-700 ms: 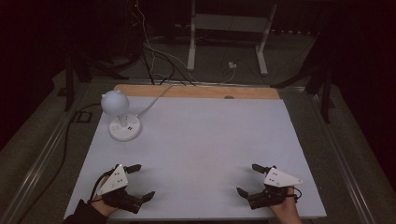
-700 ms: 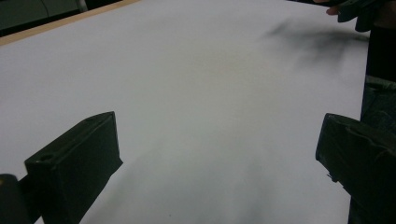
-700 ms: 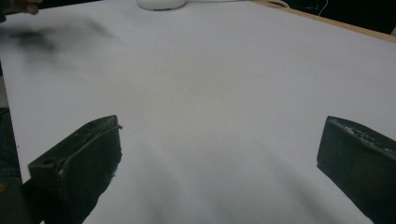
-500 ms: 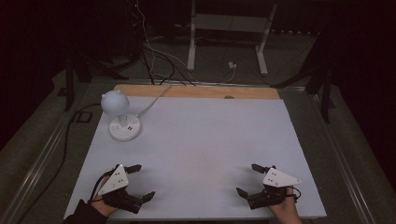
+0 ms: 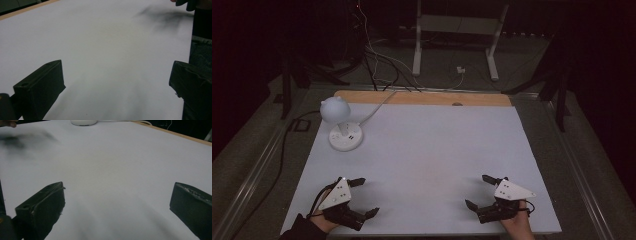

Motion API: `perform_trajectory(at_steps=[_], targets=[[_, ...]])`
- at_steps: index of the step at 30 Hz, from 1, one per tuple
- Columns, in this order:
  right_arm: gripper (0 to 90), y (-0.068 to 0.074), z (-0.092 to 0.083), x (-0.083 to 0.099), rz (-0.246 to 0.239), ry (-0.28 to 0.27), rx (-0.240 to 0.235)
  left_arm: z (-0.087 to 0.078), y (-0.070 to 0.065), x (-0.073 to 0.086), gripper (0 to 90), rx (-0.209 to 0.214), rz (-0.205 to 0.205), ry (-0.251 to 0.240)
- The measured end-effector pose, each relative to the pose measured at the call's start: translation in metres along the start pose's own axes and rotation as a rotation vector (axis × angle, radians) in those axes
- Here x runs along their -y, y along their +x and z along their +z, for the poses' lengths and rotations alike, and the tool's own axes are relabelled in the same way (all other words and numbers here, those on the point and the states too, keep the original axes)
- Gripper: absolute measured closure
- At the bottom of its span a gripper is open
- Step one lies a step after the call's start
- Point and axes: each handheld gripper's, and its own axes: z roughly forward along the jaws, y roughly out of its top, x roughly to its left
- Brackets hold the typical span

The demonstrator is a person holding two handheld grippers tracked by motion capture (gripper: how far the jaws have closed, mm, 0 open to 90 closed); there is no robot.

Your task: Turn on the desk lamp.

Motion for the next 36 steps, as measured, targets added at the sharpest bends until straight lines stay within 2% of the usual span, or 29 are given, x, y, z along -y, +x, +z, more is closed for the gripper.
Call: perform_trajectory(at_steps=[6, 8, 15, 28, 36], targets=[[0.0, 0.002, -0.002, -0.002, -0.002, -0.013, 0.002, 0.001, -0.003, -0.004, 0.4, 0.02, 0.005, -0.007], [0.0, 0.002, -0.002, -0.002, 0.003, -0.019, 0.002, 0.0, -0.006, -0.007, 0.4, 0.04, 0.013, -0.006], [0.0, 0.003, -0.003, -0.003, 0.001, -0.024, 0.0, -0.003, -0.011, -0.015, 0.4, 0.053, 0.027, -0.02], [0.0, 0.002, -0.004, -0.002, 0.016, -0.032, -0.008, -0.003, -0.011, -0.028, 0.4, 0.068, 0.032, -0.034], [0.0, 0.002, -0.003, -0.002, 0.016, -0.023, -0.012, -0.004, -0.005, -0.039, 0.4, 0.044, 0.028, -0.061]])
